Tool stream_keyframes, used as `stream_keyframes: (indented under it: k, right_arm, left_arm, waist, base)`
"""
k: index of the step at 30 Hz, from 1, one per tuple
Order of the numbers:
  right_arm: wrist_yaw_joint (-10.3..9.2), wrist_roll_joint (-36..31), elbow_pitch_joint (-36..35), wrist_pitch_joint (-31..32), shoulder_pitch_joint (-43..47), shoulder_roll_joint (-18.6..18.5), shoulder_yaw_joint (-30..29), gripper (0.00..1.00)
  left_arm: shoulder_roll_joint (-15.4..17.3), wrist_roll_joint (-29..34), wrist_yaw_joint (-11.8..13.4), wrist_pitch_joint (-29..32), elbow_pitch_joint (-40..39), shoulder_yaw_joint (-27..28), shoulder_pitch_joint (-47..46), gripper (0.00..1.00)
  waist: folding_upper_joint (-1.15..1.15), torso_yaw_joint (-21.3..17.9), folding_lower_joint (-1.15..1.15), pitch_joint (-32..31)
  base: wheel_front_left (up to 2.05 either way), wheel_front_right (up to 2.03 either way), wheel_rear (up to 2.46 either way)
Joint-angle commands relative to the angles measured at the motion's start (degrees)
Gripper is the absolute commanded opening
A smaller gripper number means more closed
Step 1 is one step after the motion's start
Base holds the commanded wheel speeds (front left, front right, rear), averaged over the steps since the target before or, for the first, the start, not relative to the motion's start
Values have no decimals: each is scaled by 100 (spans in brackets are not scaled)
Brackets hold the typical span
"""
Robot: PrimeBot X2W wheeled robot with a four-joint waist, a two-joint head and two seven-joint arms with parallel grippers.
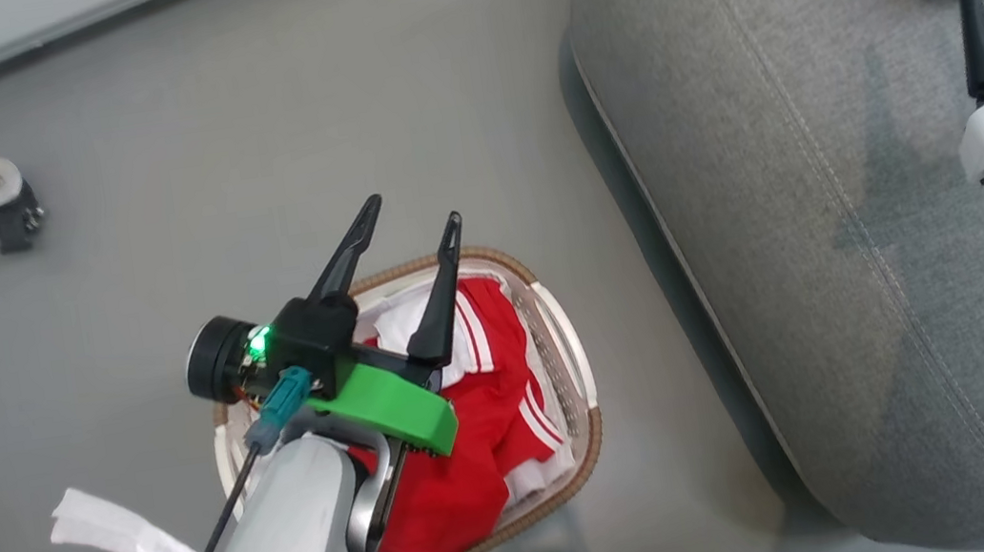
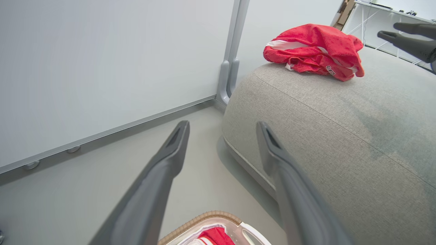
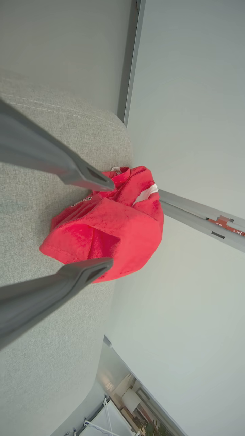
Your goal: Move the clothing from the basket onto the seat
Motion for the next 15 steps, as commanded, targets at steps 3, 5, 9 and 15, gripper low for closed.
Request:
stream_keyframes:
  k: [3,5,9,15]
  right_arm:
    - [-8,49,-114,-2,289,46,119,100]
    - [-8,58,-190,-2,425,120,186,100]
    - [-8,107,-360,-2,766,336,310,100]
    - [-8,256,-547,-2,1321,695,539,100]
  left_arm:
    - [-65,-58,-2,5,-57,314,336,100]
    - [-101,-93,8,5,-68,530,516,100]
    - [-157,-141,32,5,-95,997,910,100]
    - [-172,-30,64,5,-111,1650,1519,100]
  waist:
    - [0,334,0,-895]
    - [0,426,0,-1114]
    - [0,586,0,-1498]
    - [0,761,0,-1898]
  base:
    - [0,0,0]
    - [0,0,0]
    - [0,0,0]
    - [0,0,0]
